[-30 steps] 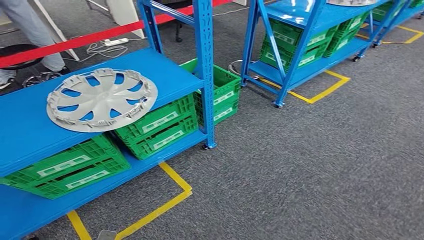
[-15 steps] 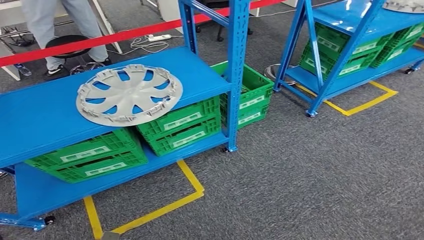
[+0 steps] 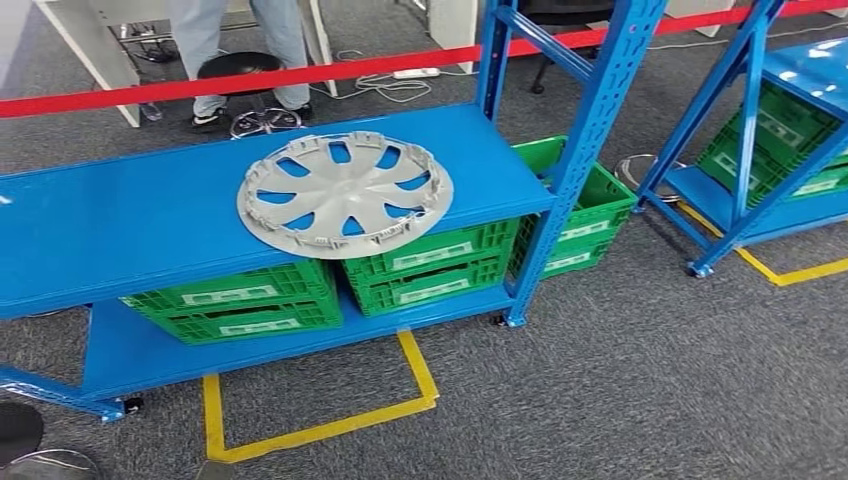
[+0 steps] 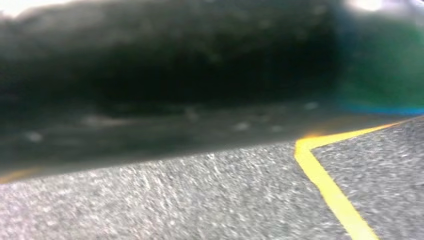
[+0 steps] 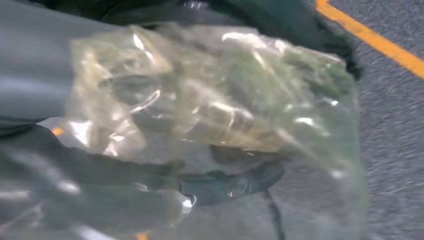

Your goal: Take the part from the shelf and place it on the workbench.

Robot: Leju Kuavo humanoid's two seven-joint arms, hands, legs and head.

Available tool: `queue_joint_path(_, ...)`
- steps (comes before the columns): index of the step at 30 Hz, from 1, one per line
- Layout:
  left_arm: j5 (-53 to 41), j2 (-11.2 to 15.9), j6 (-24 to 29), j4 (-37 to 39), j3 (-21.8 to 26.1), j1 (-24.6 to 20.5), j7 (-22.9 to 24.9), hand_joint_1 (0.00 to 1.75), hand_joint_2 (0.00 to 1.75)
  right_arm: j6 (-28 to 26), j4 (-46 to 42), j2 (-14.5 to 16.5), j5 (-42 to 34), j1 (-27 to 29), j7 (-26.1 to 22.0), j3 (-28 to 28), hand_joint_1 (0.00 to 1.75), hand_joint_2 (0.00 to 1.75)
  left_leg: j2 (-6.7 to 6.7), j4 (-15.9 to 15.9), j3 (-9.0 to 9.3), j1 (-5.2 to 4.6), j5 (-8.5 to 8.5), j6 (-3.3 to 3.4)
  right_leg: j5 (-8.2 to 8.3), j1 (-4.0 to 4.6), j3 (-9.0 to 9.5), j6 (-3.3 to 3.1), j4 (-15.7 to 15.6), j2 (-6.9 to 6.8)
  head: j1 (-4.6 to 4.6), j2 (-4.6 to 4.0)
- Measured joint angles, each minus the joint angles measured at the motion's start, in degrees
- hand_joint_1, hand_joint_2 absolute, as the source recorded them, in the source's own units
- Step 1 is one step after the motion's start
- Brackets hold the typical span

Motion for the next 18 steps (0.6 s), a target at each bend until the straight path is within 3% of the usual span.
queue_joint_path(2, 0.0, 0.0, 0.0, 0.0, 0.0, -0.2, -0.1, 0.00, 0.00, 0.0, 0.1, 0.0, 0.0, 0.0, 0.0, 0.0, 0.00, 0.00, -1.10, 0.3, -0.20, 0.15, -0.63, -0.79, 0.16, -0.16, 1.55, -0.65, -2.9, 1.65, 0.10, 0.00)
queue_joint_path(4, -0.1, 0.0, 0.0, 0.0, 0.0, -0.2, -0.2, 0.00, 0.00, 0.0, 0.1, 0.0, -0.1, -0.1, 0.0, 0.0, 0.00, 0.00, -1.87, 0.1, -0.41, 0.35, -0.75, -1.39, -0.48, 0.01, 2.09, -1.96, -3.5, 1.07, 0.00, 0.01)
queue_joint_path(5, -0.1, 0.0, 0.0, 0.0, 0.0, -0.1, -0.2, 0.00, 0.00, 0.0, 0.0, -0.1, -0.1, -0.1, 0.0, 0.0, 0.00, 0.00, -1.34, 0.3, -0.49, 0.37, -0.96, -1.68, -0.58, 0.00, 2.28, -2.44, -3.6, 0.59, -0.14, 0.01)
queue_joint_path(7, -0.1, 0.0, 0.0, 0.0, 0.0, -0.2, -0.1, 0.00, 0.00, 0.0, 0.0, -0.1, -0.2, -0.1, 0.0, 0.0, 0.00, 0.00, 1.24, 3.7, -2.13, 0.29, -2.77, -2.22, -0.85, -0.02, 2.91, -3.29, -4.0, -0.75, -0.55, 0.01)
queue_joint_path(9, -0.2, 0.0, 0.0, 0.0, 0.0, -0.5, -0.1, 0.00, 0.00, 0.1, 0.0, -0.1, -0.2, 0.0, 0.0, 0.0, 0.00, 0.00, 3.54, 11.0, -6.22, 0.22, -5.73, -2.55, -1.38, 0.26, 3.54, -3.82, -4.2, -2.34, -0.90, 0.01)
queue_joint_path(11, -0.2, 0.0, 0.1, 0.0, 0.0, -0.5, -0.1, 0.00, 0.00, 0.1, 0.0, -0.2, -0.2, 0.0, 0.0, 0.0, 0.00, 0.00, 3.92, 16.5, -9.72, 0.22, -6.83, -2.55, -1.95, 0.53, 4.09, -4.05, -4.1, -3.70, -0.91, 0.01)
queue_joint_path(13, -0.2, 0.0, 0.1, 0.0, 0.0, -0.4, -0.1, 0.00, 0.00, 0.1, 0.0, -0.2, -0.2, 0.0, 0.0, 0.0, 0.00, 0.00, 3.94, 17.7, -10.74, 0.21, -6.29, -2.45, -2.26, 0.66, 4.43, -4.10, -4.1, -4.29, -0.89, 0.01)
queue_joint_path(16, -0.2, 0.0, 0.1, 0.0, 0.0, -0.4, -0.1, 0.00, 0.00, 0.1, 0.0, -0.2, -0.2, 0.0, 0.0, 0.0, 0.00, 0.00, 3.95, 17.1, -10.61, 0.20, -5.51, -2.35, -2.39, 0.72, 4.59, -4.11, -4.2, -4.47, -0.89, 0.01)
queue_joint_path(17, -0.2, 0.0, 0.1, 0.0, 0.0, -0.3, -0.1, 0.00, 0.00, 0.1, 0.0, -0.2, -0.2, 0.0, 0.0, 0.0, 0.00, 0.00, 3.98, 16.3, -10.35, 0.18, -4.66, -2.24, -2.51, 0.78, 4.76, -4.10, -4.2, -4.64, -0.91, 0.01)
queue_joint_path(18, -0.2, 0.0, 0.1, 0.0, 0.0, -0.3, -0.1, 0.00, 0.00, 0.1, 0.0, -0.1, -0.2, 0.0, 0.0, 0.0, 0.00, 0.00, 5.12, 12.8, -8.88, -0.23, -2.54, -1.51, -2.93, 0.95, 5.26, -4.03, -4.3, -5.26, -0.85, 0.01)
